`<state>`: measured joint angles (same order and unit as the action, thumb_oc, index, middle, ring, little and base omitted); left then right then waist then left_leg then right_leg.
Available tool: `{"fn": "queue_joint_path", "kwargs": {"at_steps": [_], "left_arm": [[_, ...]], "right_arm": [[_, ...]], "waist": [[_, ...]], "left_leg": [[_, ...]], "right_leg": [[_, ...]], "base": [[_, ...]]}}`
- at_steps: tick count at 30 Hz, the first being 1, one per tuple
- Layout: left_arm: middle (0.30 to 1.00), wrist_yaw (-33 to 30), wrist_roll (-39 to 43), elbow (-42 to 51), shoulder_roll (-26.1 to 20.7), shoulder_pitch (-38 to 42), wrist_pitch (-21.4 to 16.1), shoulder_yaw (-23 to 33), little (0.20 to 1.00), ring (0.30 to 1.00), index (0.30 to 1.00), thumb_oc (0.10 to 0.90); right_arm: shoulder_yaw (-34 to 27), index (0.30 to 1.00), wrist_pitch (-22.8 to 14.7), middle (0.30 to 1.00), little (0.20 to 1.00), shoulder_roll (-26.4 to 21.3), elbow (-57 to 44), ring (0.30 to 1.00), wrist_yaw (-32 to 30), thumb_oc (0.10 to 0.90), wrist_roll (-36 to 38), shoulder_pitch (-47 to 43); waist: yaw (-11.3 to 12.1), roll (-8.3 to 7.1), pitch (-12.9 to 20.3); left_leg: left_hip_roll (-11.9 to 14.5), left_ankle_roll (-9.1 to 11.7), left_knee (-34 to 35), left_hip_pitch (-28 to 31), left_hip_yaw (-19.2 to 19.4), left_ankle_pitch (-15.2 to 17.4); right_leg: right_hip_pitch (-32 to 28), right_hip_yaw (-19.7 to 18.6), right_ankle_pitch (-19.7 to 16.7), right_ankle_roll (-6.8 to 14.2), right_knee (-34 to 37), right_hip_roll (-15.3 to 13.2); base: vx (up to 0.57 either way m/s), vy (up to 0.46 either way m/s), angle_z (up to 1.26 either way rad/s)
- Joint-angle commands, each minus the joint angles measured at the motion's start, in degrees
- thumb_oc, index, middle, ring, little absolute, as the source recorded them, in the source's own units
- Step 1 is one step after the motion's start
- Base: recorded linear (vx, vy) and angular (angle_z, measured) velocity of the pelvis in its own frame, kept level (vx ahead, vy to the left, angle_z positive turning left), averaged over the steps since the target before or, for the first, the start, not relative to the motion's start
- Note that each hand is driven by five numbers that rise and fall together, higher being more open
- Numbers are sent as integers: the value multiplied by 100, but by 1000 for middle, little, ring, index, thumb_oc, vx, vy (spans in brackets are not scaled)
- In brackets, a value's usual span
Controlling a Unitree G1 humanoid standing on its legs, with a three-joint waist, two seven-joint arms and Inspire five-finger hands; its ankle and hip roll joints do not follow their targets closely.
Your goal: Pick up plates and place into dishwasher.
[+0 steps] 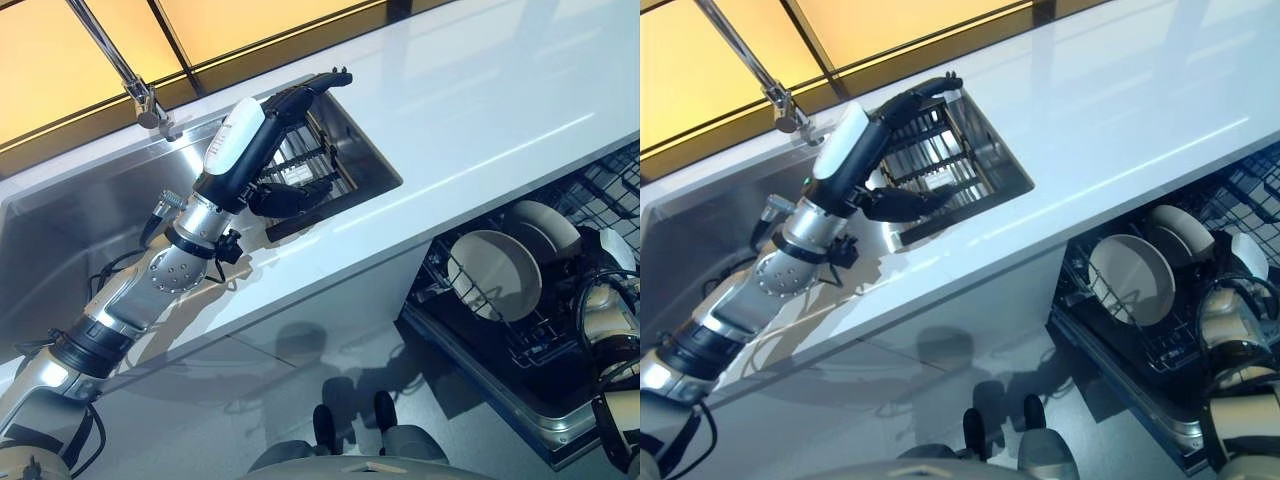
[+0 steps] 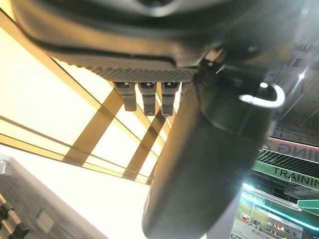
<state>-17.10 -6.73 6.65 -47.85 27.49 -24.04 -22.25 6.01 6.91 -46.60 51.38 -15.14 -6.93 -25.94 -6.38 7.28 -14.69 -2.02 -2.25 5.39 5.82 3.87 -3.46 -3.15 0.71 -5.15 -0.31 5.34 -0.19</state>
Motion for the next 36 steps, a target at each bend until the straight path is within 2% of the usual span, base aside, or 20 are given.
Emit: {"fn": "queue_joint_path", "kwargs": {"at_steps": [1,10,17,21,27,34,36], "left_arm": [[900,-360,17,216,69,671,-525,113,900,900,900,800],[900,-206,9,140,110,517,-787,199,900,900,900,800],[900,333,285,131,108,497,-517,116,900,900,900,800],[900,812,613,-9,120,459,-485,100,900,900,900,800],[900,1058,774,-102,186,319,-438,99,900,900,900,800],[900,1161,766,-84,245,179,-528,145,900,900,900,800],[900,1204,851,-117,227,99,-570,174,900,900,900,800]], "right_arm": [[-125,900,-288,900,900,-507,-540,900,-564,800,-149,34],[-590,900,-193,900,900,-554,-1290,900,-460,800,-466,879],[-924,900,-185,900,900,-656,-1567,900,-398,800,-428,1250],[-1118,900,-155,900,900,-691,-1759,900,-448,800,-489,1408],[-1426,900,-127,900,900,-735,-1949,900,-487,800,-534,1656],[-1646,900,125,900,900,-815,-1951,900,-763,800,-560,1785],[-1760,900,320,900,900,-846,-1817,900,-695,800,-606,1920]], "waist": [[11,-347,443],[-139,-522,611],[-171,-620,694],[-199,-661,747],[-240,-701,787],[-253,-721,796],[-255,-726,802]], "left_leg": [[-171,-116,-39,227,190,984],[-138,-127,-39,366,260,1045],[-117,-136,-39,446,282,1066],[-103,-142,-39,463,323,1071],[-89,-153,-39,471,370,1070],[-79,-158,-39,469,401,1057],[-78,-152,-39,460,407,1051]], "right_leg": [[-338,-73,635,156,-34,305],[-452,-176,671,176,-34,357],[-520,-230,676,182,-34,390],[-528,-273,677,190,-34,408],[-519,-334,657,207,-34,428],[-513,-357,639,202,-34,434],[-506,-344,626,214,-34,430]], "base": [[22,7,-3],[3,16,-5],[-2,6,-3],[0,0,0],[6,21,-6],[16,16,-6],[0,0,0]]}}
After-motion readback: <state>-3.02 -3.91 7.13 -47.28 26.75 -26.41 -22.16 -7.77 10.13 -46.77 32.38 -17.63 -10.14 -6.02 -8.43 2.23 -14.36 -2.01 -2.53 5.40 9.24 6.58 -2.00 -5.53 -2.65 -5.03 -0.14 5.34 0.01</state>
